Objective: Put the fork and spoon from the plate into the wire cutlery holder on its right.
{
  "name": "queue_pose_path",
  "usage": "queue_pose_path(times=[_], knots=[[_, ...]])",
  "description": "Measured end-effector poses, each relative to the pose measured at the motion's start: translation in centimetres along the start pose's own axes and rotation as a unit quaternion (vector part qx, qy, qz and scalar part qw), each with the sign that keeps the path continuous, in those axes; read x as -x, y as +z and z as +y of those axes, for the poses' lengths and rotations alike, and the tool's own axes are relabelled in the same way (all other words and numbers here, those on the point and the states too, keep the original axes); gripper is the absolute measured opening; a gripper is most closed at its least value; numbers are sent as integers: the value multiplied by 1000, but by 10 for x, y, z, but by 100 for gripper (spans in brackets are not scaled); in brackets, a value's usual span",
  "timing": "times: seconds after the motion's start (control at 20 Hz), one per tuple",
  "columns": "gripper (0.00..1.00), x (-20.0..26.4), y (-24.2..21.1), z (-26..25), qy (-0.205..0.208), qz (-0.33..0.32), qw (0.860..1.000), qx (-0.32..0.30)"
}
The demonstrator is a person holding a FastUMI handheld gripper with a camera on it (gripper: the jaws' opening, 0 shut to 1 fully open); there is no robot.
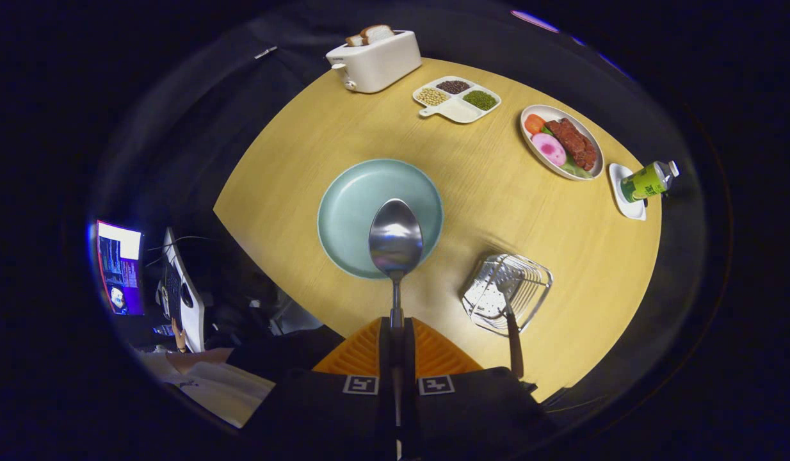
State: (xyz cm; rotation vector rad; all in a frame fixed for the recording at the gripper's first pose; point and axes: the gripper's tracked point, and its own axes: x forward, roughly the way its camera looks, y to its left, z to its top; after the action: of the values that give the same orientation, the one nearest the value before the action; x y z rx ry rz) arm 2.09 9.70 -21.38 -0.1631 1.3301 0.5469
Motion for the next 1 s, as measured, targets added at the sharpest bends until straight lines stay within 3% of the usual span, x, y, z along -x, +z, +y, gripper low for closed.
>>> queue_pose_path(times=[0.3,0.65,1.0], knots=[[8,20,-43,-58,-33,74,997,-15],[8,-14,-51,-101,-46,184,982,5],[8,-31,-45,-117,-57,233,971,-2]])
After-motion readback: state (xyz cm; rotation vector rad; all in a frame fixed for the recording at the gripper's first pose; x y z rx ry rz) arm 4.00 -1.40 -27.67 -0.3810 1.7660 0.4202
